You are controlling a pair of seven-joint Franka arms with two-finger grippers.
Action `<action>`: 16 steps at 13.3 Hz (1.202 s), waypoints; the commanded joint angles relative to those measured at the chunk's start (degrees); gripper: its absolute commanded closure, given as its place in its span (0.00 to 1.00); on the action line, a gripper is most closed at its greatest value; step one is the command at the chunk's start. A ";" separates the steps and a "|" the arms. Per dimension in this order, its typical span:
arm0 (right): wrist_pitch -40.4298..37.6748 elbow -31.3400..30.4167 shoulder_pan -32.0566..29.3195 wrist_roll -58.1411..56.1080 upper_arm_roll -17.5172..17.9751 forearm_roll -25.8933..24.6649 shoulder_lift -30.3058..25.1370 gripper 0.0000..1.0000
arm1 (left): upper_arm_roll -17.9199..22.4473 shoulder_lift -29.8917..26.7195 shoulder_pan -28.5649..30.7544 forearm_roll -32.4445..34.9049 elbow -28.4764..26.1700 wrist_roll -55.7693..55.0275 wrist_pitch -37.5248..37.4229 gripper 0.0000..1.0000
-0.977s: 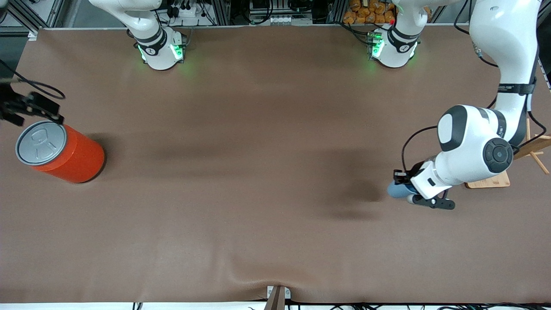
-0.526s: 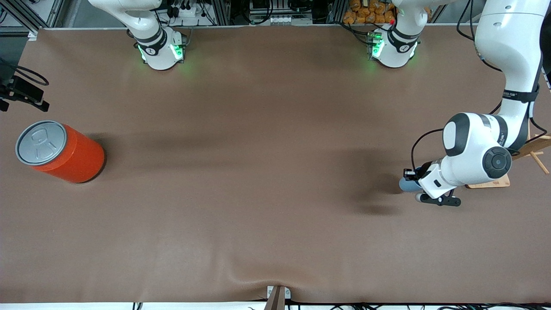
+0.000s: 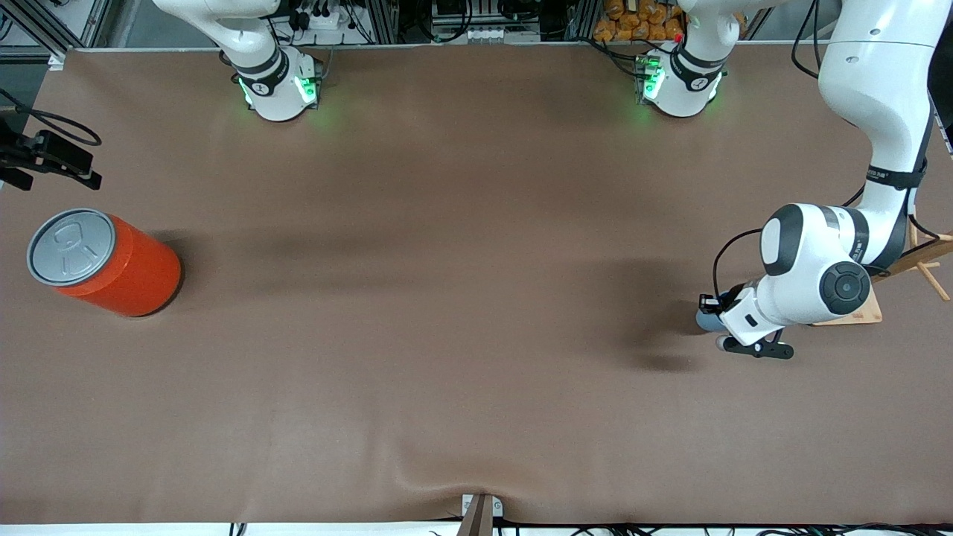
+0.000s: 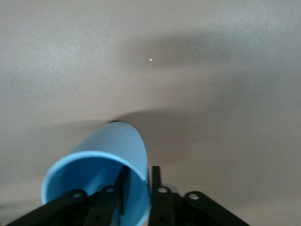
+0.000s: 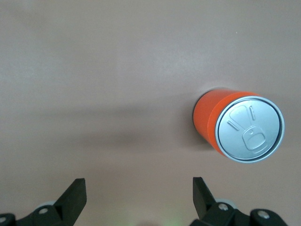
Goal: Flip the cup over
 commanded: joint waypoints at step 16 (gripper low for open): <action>-1.91 0.55 -0.84 6.85 0.71 0.34 0.32 0.00 | -0.60 -25.56 0.97 0.82 19.79 -2.30 -34.73 0.00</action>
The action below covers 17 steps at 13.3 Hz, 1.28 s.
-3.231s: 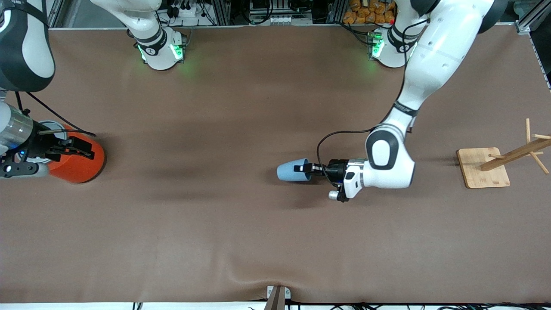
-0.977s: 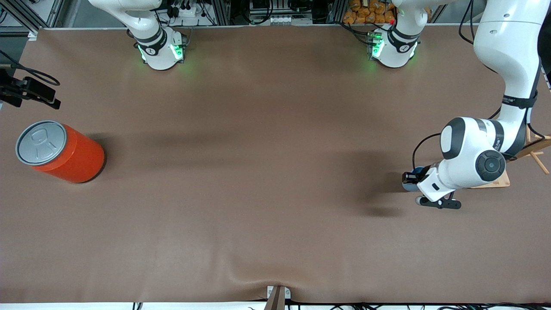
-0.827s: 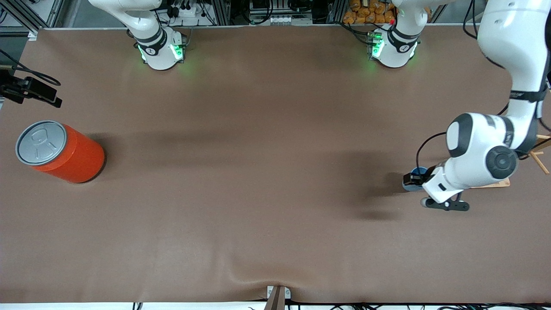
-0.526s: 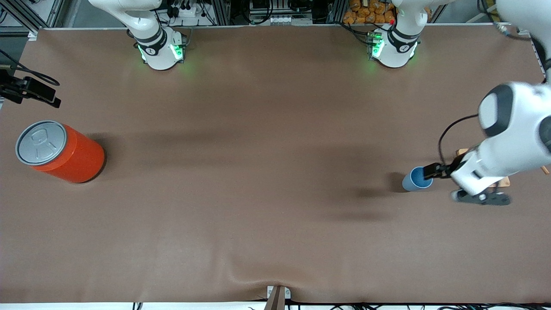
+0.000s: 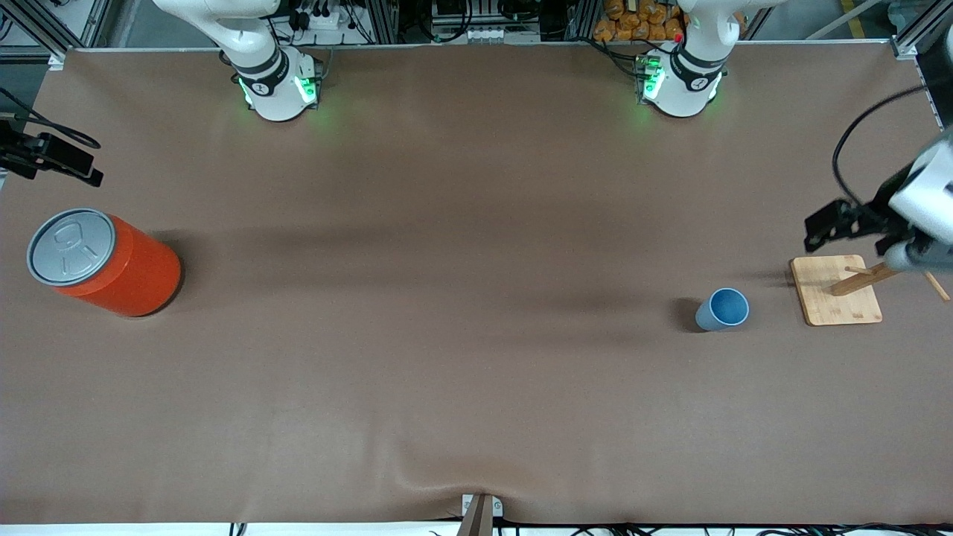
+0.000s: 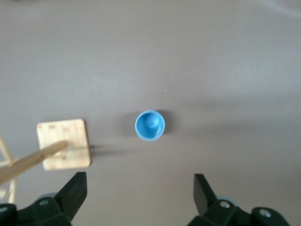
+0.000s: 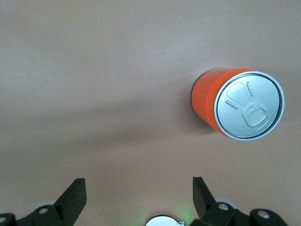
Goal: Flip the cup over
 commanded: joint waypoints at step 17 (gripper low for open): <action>8.46 0.40 -1.02 1.06 0.59 0.34 1.20 0.00 | 13.85 -12.69 -11.37 -0.91 -10.78 -1.19 -3.15 0.00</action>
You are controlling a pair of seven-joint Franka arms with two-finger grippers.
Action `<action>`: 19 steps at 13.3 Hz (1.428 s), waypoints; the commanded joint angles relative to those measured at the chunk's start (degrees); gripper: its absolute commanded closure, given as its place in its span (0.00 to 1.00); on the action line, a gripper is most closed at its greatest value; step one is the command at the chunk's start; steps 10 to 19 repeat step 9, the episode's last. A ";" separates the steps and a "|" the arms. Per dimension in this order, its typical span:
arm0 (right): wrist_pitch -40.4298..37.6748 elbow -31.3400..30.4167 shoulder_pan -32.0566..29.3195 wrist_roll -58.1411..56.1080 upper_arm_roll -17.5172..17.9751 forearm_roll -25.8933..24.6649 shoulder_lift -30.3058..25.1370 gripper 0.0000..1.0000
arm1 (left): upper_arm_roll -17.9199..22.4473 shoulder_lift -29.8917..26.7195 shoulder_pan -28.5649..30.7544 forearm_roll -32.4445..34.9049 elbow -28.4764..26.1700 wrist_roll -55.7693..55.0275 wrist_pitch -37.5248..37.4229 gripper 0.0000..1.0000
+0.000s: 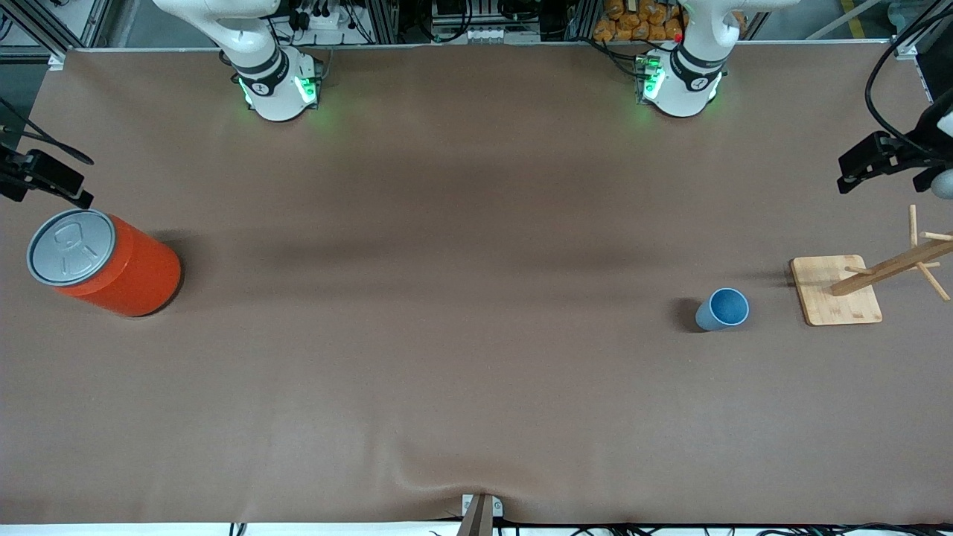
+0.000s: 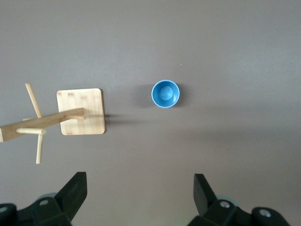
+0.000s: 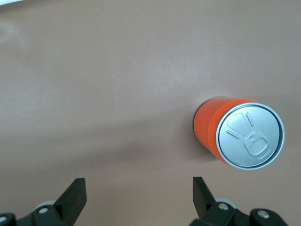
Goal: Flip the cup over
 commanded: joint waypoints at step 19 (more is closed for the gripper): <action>-0.01 0.45 -0.72 1.33 0.55 0.24 0.46 0.00 | -0.84 -4.37 0.07 -1.74 -4.56 -0.48 -0.24 0.00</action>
